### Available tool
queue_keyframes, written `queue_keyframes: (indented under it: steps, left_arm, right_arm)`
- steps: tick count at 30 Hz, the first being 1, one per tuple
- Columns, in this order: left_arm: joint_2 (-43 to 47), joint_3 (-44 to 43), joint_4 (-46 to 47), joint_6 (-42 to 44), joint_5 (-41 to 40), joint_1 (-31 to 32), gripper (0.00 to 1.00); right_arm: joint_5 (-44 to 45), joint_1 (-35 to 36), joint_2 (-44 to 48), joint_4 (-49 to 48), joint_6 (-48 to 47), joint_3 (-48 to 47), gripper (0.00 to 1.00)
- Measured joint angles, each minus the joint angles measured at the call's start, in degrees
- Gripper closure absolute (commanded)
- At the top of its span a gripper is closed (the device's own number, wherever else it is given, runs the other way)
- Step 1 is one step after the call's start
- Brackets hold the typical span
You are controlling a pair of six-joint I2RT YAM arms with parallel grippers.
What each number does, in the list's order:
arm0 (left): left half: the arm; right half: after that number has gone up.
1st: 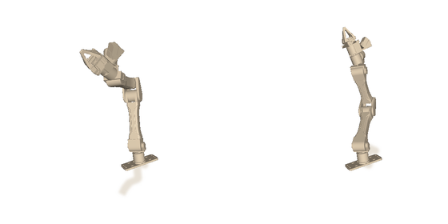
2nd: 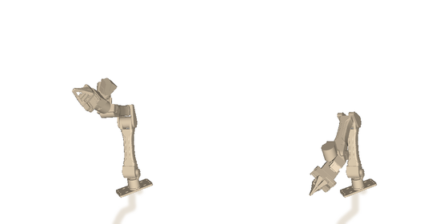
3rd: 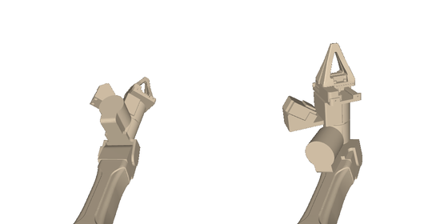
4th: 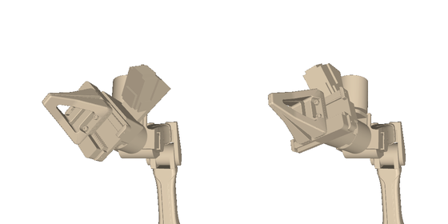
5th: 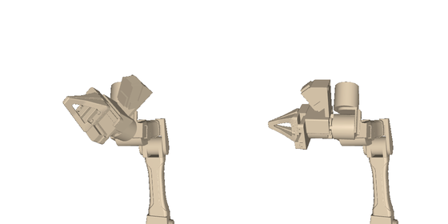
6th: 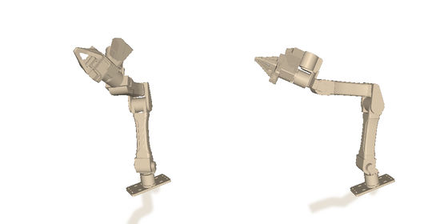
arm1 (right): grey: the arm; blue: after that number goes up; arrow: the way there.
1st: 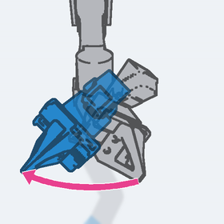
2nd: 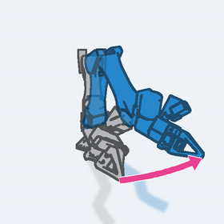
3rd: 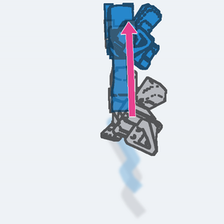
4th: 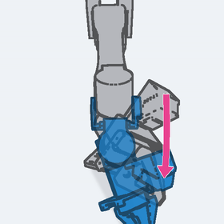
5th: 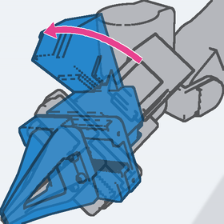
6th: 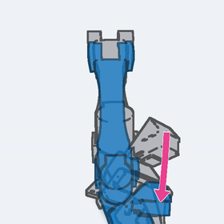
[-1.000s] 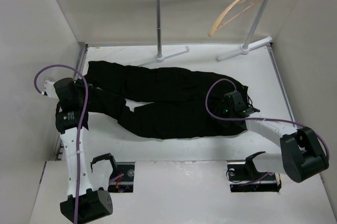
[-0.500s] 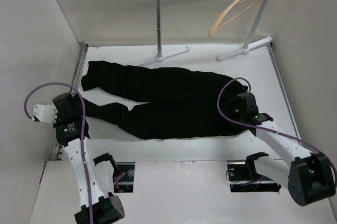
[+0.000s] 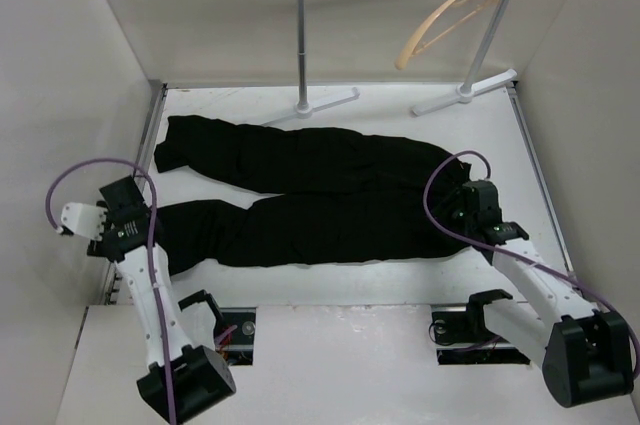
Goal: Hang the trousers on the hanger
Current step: Flatten out the trousers at the center of the board.
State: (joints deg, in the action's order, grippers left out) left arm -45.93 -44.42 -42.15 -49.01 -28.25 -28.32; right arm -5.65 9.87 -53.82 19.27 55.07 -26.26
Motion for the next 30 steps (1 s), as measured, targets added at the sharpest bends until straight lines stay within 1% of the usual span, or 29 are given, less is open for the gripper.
queue_keyframes:
  steps: [2, 3, 4, 6, 7, 10, 13, 17, 20, 22, 23, 24, 26, 27, 29, 30]
  left_arm:
    - [-3.43, -2.97, 3.32, 1.55, -0.31, 1.2, 0.45]
    - [-6.14, -3.89, 4.94, 2.27, -0.02, 2.05, 0.46]
    - [-9.29, -4.33, 6.51, 2.91, 0.48, 2.71, 0.46]
    - [-15.41, -4.28, 8.68, 3.74, 2.1, 3.52, 0.45]
    - [-18.86, -3.89, 9.77, 4.15, 3.3, 3.61, 0.45]
    - [-26.14, -2.82, 11.52, 4.72, 6.62, 3.39, 0.45]
    - [-30.53, -3.23, 14.03, 5.11, 8.37, 2.91, 0.46]
    - [-36.22, -5.86, 17.27, 5.7, 9.31, 2.32, 0.5]
    - [-40.85, -7.8, 19.78, 6.16, 9.66, 1.79, 0.5]
    - [-43.6, -8.5, 21.24, 6.6, 9.79, 1.57, 0.5]
    - [-44.72, -8.79, 21.62, 6.78, 9.84, 1.57, 0.53]
    - [-46.03, -9.25, 21.94, 6.97, 9.86, 1.57, 0.59]
    - [-48.74, -10.71, 22.49, 7.5, 9.86, 1.6, 0.8]
    - [-49.92, -11.43, 22.91, 7.67, 9.81, 1.6, 0.89]
    - [-52.06, -13.0, 23.39, 8.26, 9.75, 1.64, 0.96]
    - [-52.76, -13.79, 23.45, 8.37, 9.62, 1.73, 0.98]
  right_arm:
    - [-0.42, 0.33, -0.68, 0.0, -0.26, 0.17, 0.71]
    - [-0.81, 0.7, -1.14, -0.15, -0.22, 0.17, 0.76]
    - [-1.14, 1.14, -1.57, -0.24, -0.31, 0.17, 0.8]
    - [-1.86, 2.1, -2.51, -0.24, -0.37, 0.17, 0.81]
    - [-2.23, 2.62, -2.97, -0.26, -0.48, 0.17, 0.8]
    - [-3.02, 4.5, -4.13, -0.35, -0.94, 0.15, 0.72]
    - [-3.69, 6.82, -5.11, -0.52, -1.31, 0.15, 0.66]
    - [-3.87, 9.79, -6.23, -0.48, -1.42, 0.15, 0.54]
    - [-3.8, 10.78, -6.16, -0.48, -1.42, 0.15, 0.47]
    - [-3.65, 10.86, -5.97, -0.46, -1.38, 0.15, 0.45]
    - [-3.54, 10.86, -5.77, -0.46, -1.38, 0.15, 0.44]
    - [-3.41, 10.86, -5.55, -0.46, -1.4, 0.15, 0.44]
    - [-3.06, 10.84, -4.98, -0.35, -1.42, 0.15, 0.43]
    - [-2.84, 10.8, -4.66, -0.26, -1.42, 0.15, 0.43]
    - [-2.12, 10.16, -3.56, 0.2, -1.49, 0.07, 0.42]
    - [-1.42, 9.51, -2.84, 0.68, -1.51, -0.07, 0.42]
